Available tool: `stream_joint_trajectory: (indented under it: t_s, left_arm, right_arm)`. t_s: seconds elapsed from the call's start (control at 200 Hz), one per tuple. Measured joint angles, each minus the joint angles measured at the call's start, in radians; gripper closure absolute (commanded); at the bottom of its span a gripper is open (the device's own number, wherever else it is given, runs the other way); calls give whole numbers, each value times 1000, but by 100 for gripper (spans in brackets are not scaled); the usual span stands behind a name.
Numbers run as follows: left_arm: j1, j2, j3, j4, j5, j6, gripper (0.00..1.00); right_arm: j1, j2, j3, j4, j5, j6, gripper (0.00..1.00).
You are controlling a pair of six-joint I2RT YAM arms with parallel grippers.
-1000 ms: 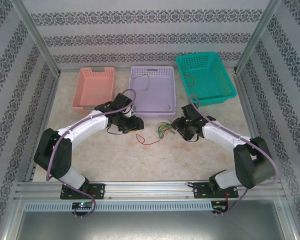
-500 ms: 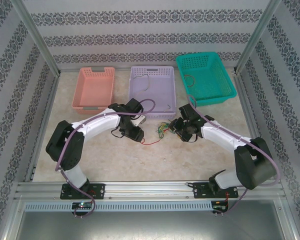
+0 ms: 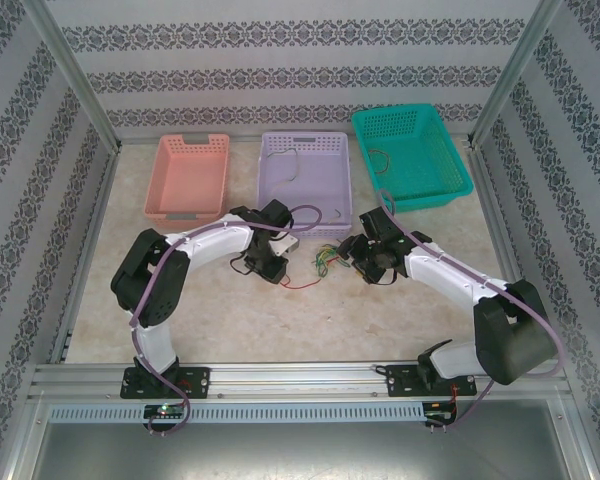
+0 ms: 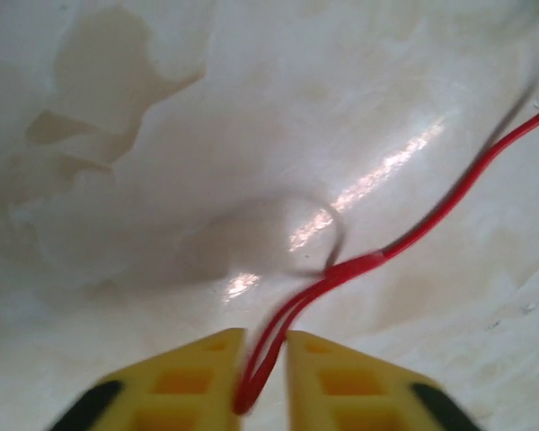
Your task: Untangle the cables
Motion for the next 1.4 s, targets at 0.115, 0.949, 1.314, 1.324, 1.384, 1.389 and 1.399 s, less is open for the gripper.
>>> stream_joint_trajectory:
  t_s: [0.115, 0.949, 1.314, 1.324, 1.384, 1.389, 1.399]
  left_arm:
    - [-21, -21, -18, 22, 18, 4, 99]
    - [-128, -279, -115, 49, -11, -70, 100]
    - [-133, -531, -169, 76, -71, -206, 100]
    - [-133, -536, -171, 78, -71, -209, 100]
    - [-133, -557, -182, 85, -74, -225, 100]
    - [-133, -559, -183, 85, -74, -227, 100]
    - [-133, -561, -184, 85, -76, -228, 100]
  right_arm:
    - [7, 24, 20, 1, -3, 4, 34]
    - [109, 292, 223, -39, 35, 32, 90]
    - [-119, 61, 85, -40, 32, 25, 100]
    - [-134, 48, 78, -39, 26, 25, 100]
    - [-214, -22, 48, -41, 16, 19, 100]
    - [-224, -29, 45, -42, 12, 18, 100]
    - [-232, -35, 43, -43, 11, 18, 100]
